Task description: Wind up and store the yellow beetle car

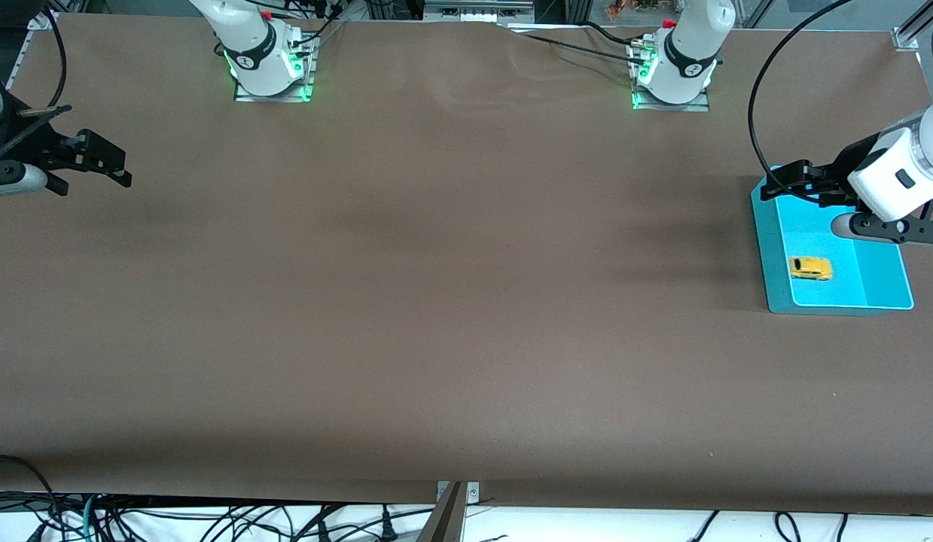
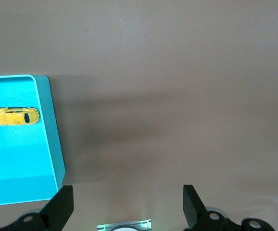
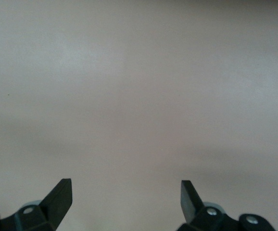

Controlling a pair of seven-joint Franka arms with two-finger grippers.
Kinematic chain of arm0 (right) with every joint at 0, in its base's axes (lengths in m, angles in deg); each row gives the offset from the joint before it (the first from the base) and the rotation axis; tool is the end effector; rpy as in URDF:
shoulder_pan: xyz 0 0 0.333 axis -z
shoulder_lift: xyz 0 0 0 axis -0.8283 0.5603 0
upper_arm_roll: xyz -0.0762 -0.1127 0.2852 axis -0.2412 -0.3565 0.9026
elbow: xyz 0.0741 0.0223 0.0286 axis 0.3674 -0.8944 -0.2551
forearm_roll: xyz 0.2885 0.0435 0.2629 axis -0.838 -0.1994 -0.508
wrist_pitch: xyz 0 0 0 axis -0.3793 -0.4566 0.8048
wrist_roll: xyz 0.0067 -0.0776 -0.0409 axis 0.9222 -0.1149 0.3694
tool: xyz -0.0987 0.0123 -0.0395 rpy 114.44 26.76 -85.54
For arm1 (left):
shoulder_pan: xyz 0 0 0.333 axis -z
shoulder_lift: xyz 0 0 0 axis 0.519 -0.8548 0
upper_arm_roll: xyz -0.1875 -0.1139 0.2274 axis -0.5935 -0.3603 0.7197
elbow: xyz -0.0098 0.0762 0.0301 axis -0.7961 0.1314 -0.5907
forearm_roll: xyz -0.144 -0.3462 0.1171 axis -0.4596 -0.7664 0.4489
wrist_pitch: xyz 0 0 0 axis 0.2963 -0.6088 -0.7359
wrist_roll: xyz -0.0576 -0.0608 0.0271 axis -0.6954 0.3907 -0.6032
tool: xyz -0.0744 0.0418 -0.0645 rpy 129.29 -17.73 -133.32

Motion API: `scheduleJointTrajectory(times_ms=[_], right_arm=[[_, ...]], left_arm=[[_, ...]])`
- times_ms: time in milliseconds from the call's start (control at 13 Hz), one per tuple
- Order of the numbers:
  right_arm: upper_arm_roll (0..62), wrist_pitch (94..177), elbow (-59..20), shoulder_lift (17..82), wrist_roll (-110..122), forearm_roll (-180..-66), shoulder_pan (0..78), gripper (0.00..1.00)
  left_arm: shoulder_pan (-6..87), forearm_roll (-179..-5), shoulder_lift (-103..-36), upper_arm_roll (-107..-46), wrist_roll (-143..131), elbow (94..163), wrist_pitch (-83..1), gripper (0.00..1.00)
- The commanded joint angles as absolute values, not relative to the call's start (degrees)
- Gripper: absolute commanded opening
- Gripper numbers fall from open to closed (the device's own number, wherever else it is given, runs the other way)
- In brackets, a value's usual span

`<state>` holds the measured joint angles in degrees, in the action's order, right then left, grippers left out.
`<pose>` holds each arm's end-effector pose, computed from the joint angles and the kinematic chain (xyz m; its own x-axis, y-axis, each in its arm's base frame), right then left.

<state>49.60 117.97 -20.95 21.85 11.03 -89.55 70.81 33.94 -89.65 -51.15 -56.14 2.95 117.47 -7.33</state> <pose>0.5434 -0.0068 0.5848 0.9902 0.1380 0.0221 0.1388 -0.9896 -0.0377 0.5741 -0.0197 0.5599 0.9751 -0.0692 -0.2105 -0.0450 -0.9920 0.1177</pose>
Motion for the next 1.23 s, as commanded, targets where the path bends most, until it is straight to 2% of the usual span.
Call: scheduleJointTrajectory(times_ms=[0,1154], right_arm=[[49.70,116.70,-19.12,22.24,11.22,-89.43,70.95,1.00],[50.06,116.61,-18.68,22.24,11.13,-90.22,70.78,1.00]], left_arm=[[34.52,-88.36,-50.39,-55.93,3.57,118.26,-7.13,1.00],[34.52,-88.45,-50.83,-56.28,3.92,117.91,-7.13,1.00]])
